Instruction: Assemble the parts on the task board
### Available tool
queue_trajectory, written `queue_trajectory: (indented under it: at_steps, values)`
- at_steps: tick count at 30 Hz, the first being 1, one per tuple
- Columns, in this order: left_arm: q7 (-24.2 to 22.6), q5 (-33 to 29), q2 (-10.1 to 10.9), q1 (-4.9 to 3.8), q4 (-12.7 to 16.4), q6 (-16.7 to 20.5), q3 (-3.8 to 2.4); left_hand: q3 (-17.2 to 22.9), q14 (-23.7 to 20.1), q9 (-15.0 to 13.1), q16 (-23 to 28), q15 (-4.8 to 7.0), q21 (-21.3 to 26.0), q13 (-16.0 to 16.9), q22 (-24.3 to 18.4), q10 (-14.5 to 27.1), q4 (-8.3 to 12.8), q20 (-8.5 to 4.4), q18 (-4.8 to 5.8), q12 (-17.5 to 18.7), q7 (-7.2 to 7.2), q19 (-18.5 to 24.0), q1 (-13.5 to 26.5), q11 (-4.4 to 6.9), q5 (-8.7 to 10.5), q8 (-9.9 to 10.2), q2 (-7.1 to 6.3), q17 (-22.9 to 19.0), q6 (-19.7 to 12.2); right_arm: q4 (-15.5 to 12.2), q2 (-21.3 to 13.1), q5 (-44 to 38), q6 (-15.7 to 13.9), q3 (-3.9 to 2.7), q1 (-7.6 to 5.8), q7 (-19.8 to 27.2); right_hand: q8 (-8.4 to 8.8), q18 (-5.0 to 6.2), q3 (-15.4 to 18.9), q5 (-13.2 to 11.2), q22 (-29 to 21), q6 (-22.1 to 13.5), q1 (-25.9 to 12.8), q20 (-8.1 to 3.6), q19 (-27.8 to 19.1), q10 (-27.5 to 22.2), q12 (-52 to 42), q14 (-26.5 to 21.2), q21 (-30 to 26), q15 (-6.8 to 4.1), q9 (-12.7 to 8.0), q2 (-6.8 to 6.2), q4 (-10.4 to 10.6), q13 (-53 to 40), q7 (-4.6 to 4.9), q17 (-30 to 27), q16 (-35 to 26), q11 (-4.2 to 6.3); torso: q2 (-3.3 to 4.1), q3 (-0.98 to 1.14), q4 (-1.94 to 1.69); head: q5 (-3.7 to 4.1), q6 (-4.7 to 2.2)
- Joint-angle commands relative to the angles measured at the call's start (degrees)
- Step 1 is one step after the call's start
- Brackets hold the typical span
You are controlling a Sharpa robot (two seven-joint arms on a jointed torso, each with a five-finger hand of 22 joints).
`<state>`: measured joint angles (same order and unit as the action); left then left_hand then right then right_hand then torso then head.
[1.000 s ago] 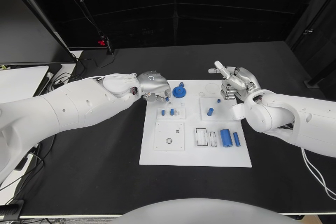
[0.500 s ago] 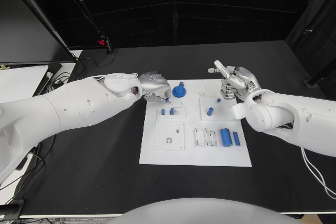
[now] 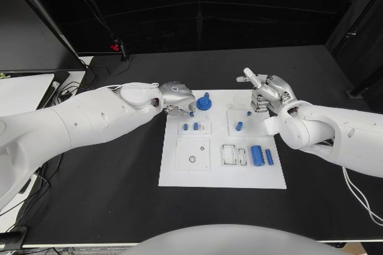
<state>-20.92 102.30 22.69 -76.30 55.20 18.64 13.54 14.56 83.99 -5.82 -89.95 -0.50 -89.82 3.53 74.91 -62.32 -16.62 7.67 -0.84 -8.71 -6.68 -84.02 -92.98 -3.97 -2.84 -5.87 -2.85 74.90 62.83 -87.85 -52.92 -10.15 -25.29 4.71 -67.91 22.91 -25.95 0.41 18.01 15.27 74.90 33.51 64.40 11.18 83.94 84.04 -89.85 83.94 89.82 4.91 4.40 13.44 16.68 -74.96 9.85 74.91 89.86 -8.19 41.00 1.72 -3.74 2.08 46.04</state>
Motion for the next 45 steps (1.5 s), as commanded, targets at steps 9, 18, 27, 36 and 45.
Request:
queue_trajectory:
  at_steps: [9,18,27,36,45]
  values:
    - [-0.4,0.1,-0.9,-0.01,-0.7,-1.7,-0.03,0.3,6.0,0.0,0.0,-0.53,-0.2,0.0,15.1,0.0,0.0,-0.37,0.84,0.3,0.05,-6.0,0.4,-0.28,-0.04,0.0,0.15,15.1,-0.3,-0.1,0.1,0.1,0.5,-0.03,-0.07,0.2,-0.40,-0.41,0.2,0.4,15.1,-0.4,0.6,0.32,6.1,6.0,-0.1,6.1,0.2,0.34,-0.1,-0.06,-0.1,-15.0,3.18,15.1,0.1,-0.52,-0.01,0.01,0.00,-0.11,0.23]
    - [-0.6,0.2,-1.2,0.08,-1.1,-2.5,-0.03,0.5,6.0,0.1,0.0,-0.69,-0.2,0.0,15.1,0.0,0.1,-0.34,0.84,0.5,-0.13,-6.0,0.3,-0.45,-0.05,0.2,0.04,15.1,-0.5,-0.1,0.1,0.1,0.5,-0.03,-0.07,0.3,-0.41,-0.41,0.2,0.4,15.1,-0.4,0.6,0.32,6.1,6.0,-0.1,6.1,0.2,0.34,-0.1,-0.05,-0.1,-15.0,3.18,15.1,0.1,-0.52,-0.05,0.02,0.00,-0.02,0.28]
    - [-0.5,0.2,-1.3,0.15,-1.5,-3.4,-0.03,0.6,6.0,0.7,0.0,-1.31,-0.2,0.0,15.1,0.8,0.1,-0.10,0.84,1.5,-1.05,-6.0,0.2,-1.17,-0.05,1.5,-1.28,15.1,-2.5,-0.2,0.1,0.1,0.6,-0.03,-0.07,0.3,-0.41,-0.41,0.2,0.4,15.1,-0.4,0.6,0.32,6.1,6.0,-0.1,6.1,0.2,0.34,-0.1,-0.05,-0.1,-15.0,3.18,15.1,0.1,-0.52,-0.03,0.00,0.00,0.03,0.23]
    - [-1.0,0.2,-1.2,0.19,-1.7,-3.1,-0.03,0.2,6.0,2.1,0.0,-1.50,-0.2,0.1,15.1,1.0,0.0,0.31,0.84,1.9,-0.93,-6.0,1.7,-1.43,-0.14,2.2,-3.13,15.1,-10.6,-0.1,0.1,0.1,0.6,-0.03,-0.07,0.3,-0.41,-0.41,0.2,0.4,15.1,-0.4,0.6,0.32,6.1,6.0,-0.1,6.1,0.2,0.34,-0.1,-0.05,-0.1,-15.0,3.18,15.1,0.1,-0.52,-0.04,0.01,-0.01,-0.01,0.27]
    - [-0.3,0.2,-1.0,0.20,-1.8,-1.4,-0.03,0.2,6.0,2.0,0.0,-1.37,-0.2,0.1,15.1,1.2,0.1,0.29,0.84,2.0,-1.14,-6.0,2.3,-1.43,-0.19,1.9,-3.57,15.1,-14.3,-0.1,0.1,0.1,0.8,-0.03,-0.07,0.2,-0.44,-0.41,0.2,0.4,15.1,-0.4,0.6,0.32,6.1,6.0,-0.1,6.1,0.2,0.34,-0.1,-0.02,0.0,-15.0,3.18,15.1,0.1,-0.52,-0.02,-0.01,0.02,0.02,0.17]
